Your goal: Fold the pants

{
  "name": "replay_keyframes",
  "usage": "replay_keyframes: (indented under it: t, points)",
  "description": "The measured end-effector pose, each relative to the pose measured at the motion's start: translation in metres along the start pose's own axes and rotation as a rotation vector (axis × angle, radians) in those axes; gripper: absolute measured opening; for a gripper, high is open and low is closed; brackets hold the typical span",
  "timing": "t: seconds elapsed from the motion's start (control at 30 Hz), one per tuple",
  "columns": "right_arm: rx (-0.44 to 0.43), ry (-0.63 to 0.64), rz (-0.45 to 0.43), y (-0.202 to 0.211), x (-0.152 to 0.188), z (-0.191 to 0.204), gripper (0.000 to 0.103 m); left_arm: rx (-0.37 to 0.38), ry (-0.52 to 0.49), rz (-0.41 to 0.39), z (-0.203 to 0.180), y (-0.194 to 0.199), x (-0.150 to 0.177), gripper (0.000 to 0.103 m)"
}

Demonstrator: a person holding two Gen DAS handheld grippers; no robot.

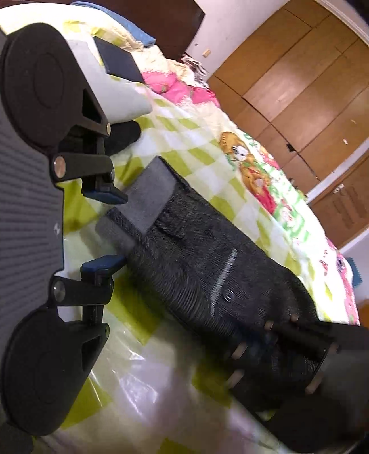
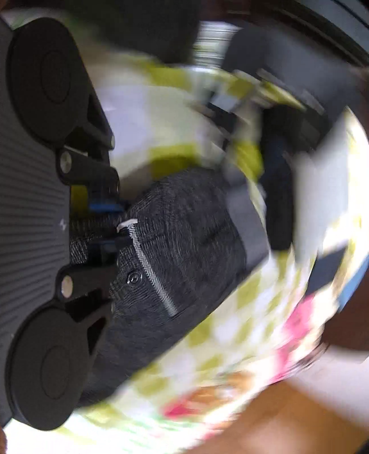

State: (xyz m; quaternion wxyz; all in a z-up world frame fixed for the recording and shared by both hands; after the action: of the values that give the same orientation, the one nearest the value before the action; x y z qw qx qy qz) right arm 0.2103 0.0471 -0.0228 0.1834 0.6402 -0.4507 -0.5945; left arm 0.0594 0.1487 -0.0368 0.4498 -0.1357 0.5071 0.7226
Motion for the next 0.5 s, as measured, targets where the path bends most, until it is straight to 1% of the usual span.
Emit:
replay_keyframes:
  t: [0.1,0.13,0.17,0.2,0.23,0.27,0.3,0.33,0.4,0.5]
  points:
    - [-0.011,-0.166,-0.059,0.016,-0.016,-0.034,0.011,0.004,-0.028,-0.036,-0.003,-0.002,-0.008,0.063]
    - [-0.016,-0.205,-0.078,0.021,-0.021,-0.044,0.011,-0.003,-0.046,-0.052,-0.004,-0.002,-0.012,0.063]
    - [-0.017,-0.226,-0.095,0.025,-0.026,-0.052,0.011,-0.030,-0.072,-0.076,-0.003,-0.003,-0.017,0.063]
    - [-0.007,-0.223,-0.111,0.029,-0.032,-0.059,0.011,-0.064,-0.085,-0.087,0.000,-0.006,-0.022,0.061]
    - [0.006,-0.213,-0.123,0.031,-0.037,-0.064,0.011,-0.086,-0.081,-0.085,0.008,-0.011,-0.030,0.057]
    - [0.015,-0.208,-0.136,0.034,-0.042,-0.068,0.011,-0.085,-0.068,-0.085,0.016,-0.015,-0.037,0.048]
    - [0.019,-0.210,-0.150,0.038,-0.047,-0.071,0.011,-0.075,-0.052,-0.090,0.026,-0.017,-0.047,0.046]
    - [0.028,-0.207,-0.164,0.044,-0.052,-0.074,0.011,-0.079,-0.050,-0.102,0.033,-0.017,-0.054,0.045]
    - [0.079,-0.174,-0.191,0.053,-0.062,-0.084,0.011,-0.116,-0.083,-0.140,0.046,-0.019,-0.070,0.041]
    - [0.139,-0.156,-0.236,0.066,-0.075,-0.094,0.011,-0.181,-0.139,-0.199,0.060,-0.022,-0.089,0.038]
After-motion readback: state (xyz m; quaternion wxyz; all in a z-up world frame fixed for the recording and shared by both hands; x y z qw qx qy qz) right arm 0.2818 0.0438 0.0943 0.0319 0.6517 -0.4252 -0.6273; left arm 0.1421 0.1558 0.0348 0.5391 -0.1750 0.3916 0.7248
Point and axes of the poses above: each gripper's, at about its wrist camera, not at the fingertips, and y roughly against the way its jaws point, z to its left, x to its underside, the point moved 4 cm from there along -y, roughly the way its jaws point, and after that the axes turned 9 degrees about y, right-handed, at the moved point
